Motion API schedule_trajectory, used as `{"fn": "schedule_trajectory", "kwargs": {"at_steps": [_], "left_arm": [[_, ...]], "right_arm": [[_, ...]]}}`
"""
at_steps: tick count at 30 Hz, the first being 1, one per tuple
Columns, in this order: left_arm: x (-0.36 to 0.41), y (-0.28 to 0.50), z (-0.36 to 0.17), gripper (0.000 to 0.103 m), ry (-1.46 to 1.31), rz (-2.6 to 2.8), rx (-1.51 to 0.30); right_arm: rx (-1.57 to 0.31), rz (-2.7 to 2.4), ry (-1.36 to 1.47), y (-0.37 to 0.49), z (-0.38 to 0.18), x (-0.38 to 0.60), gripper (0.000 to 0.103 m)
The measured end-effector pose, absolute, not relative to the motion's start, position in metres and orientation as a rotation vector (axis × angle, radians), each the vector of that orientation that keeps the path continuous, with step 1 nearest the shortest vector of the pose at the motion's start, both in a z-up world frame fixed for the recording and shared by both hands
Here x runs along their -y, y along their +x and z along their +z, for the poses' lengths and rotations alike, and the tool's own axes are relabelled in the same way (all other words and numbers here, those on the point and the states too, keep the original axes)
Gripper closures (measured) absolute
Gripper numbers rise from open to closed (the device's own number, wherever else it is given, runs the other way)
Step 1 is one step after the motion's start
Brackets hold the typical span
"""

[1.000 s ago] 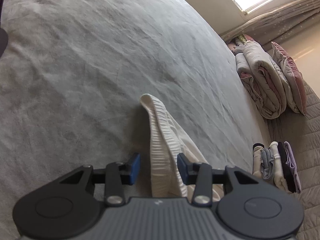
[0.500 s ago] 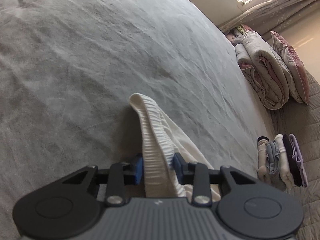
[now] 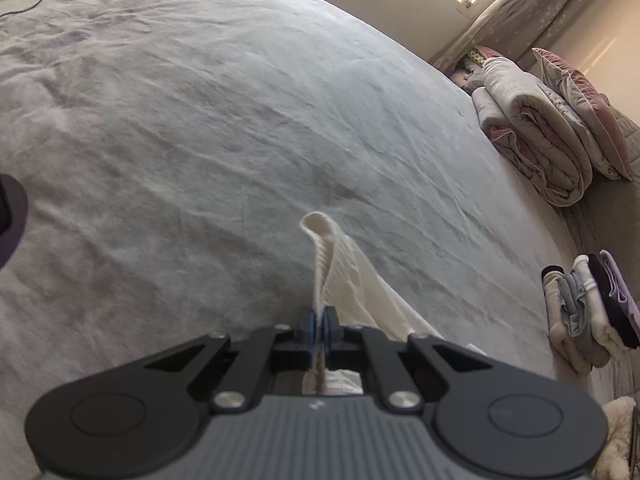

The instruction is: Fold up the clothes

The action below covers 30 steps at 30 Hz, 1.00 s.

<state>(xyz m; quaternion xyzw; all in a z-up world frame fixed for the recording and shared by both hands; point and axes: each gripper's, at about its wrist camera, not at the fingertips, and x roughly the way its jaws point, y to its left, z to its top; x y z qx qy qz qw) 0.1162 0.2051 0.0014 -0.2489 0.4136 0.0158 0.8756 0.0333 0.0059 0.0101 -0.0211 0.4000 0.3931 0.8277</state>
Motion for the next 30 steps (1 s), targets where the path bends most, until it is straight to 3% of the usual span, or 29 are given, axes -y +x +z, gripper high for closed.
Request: {"fn": "schedule_trajectory", "kwargs": {"at_steps": [16,21,26,30], "left_arm": [[-0.28,0.087,0.004,0.098,-0.425,0.134,-0.84],[-0.28,0.082,0.001,0.094,-0.369,0.175,-0.85],[-0.282,0.073,0.012,0.077,-0.382,0.169,-0.817],[-0.275,0.068,0.019,0.075,-0.398,0.14,-0.804]], "right_arm": [[-0.937,0.941,0.073,0.031,-0.009,-0.09,0.076],[-0.927,0.903,0.067,0.03,-0.009,-0.088,0.073],[-0.904,0.864,0.031,0.03,0.003,-0.074,0.058],[-0.879,0.799,0.008,0.031,0.011,-0.06,0.056]]}}
